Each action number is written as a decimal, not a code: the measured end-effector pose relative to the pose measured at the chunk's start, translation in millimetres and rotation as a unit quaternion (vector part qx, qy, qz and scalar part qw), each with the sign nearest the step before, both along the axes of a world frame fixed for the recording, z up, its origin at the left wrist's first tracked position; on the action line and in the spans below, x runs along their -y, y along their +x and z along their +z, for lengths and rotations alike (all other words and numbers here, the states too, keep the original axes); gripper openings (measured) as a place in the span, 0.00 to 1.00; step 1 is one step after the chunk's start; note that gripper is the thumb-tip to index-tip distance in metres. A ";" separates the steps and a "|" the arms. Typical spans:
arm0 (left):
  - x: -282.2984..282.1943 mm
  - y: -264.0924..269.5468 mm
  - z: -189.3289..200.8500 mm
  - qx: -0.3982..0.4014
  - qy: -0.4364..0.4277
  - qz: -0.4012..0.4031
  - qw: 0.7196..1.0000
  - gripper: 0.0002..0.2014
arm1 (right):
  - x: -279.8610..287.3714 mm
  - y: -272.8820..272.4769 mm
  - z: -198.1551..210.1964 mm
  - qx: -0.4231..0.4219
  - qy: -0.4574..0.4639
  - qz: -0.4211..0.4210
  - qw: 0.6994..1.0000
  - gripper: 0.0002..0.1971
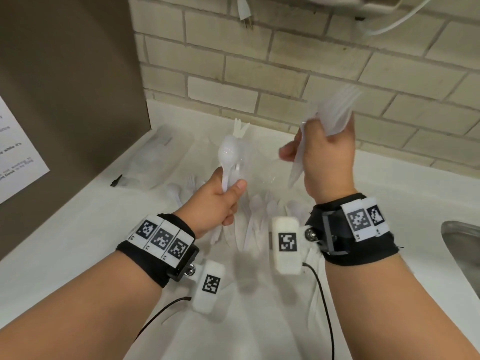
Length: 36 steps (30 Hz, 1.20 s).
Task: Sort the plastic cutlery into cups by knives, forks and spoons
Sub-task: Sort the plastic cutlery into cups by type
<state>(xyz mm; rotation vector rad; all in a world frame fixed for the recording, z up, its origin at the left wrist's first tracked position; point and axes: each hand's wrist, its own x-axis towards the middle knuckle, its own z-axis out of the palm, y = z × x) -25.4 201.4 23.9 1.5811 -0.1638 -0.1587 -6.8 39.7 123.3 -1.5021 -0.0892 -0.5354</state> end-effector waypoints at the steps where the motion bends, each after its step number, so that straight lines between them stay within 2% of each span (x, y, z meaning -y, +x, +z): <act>1: 0.2 -0.3 2.1 -0.010 -0.034 -0.008 0.999 0.17 | -3.3 -0.3 -5.1 -0.027 -0.031 0.008 0.999 0.11; 2: 0.6 -0.1 3.0 -0.017 -0.056 -0.015 0.998 0.15 | -5.7 -0.9 -10.5 -0.055 -0.061 0.020 0.996 0.13; 4: 1.4 0.4 5.2 -0.028 -0.086 -0.024 0.996 0.20 | -9.4 -2.3 -20.5 -0.105 -0.111 0.056 0.987 0.20; 6: 2.3 1.9 6.0 -0.038 -0.108 -0.027 0.993 0.25 | -13.1 -4.5 -30.3 -0.127 -0.149 0.112 0.974 0.11; 7: 2.5 2.5 6.4 -0.038 -0.117 -0.033 0.992 0.25 | -15.2 -6.5 -33.4 -0.138 -0.155 0.135 0.969 0.07; 10: 1.7 2.3 5.0 -0.051 -0.150 -0.063 0.985 0.24 | -19.5 -9.5 -38.6 -0.191 -0.148 0.176 0.954 0.06; 14: 1.2 2.4 0.7 -0.076 -0.208 -0.093 0.971 0.21 | -20.8 -8.6 -36.7 -0.222 -0.145 0.168 0.949 0.07; 17: 1.4 2.9 -1.1 -0.080 -0.231 -0.097 0.965 0.24 | -21.8 -12.0 -33.5 -0.212 -0.153 0.183 0.948 0.07; 19: 1.8 3.0 -2.1 -0.082 -0.240 -0.110 0.961 0.26 | -22.4 -13.5 -32.1 -0.224 -0.157 0.187 0.944 0.09; 23: 2.1 3.9 -2.6 -0.086 -0.260 -0.123 0.954 0.20 | -21.9 -12.6 -32.5 -0.246 -0.147 0.187 0.939 0.12; 29: -0.5 3.2 -4.9 -0.090 -0.262 -0.143 0.950 0.24 | -20.1 -11.6 -33.7 -0.267 -0.134 0.197 0.934 0.10; 32: -1.9 2.7 -4.1 -0.091 -0.299 -0.165 0.936 0.30 | -19.4 -9.8 -34.4 -0.275 -0.114 0.182 0.937 0.10; 34: -3.0 2.9 -4.0 -0.106 -0.325 -0.162 0.926 0.29 | -20.2 -9.1 -35.9 -0.276 -0.106 0.160 0.942 0.12; 36: -4.6 3.6 -4.6 -0.122 -0.336 -0.150 0.922 0.27 | -20.9 -7.9 -38.9 -0.266 -0.092 0.145 0.949 0.09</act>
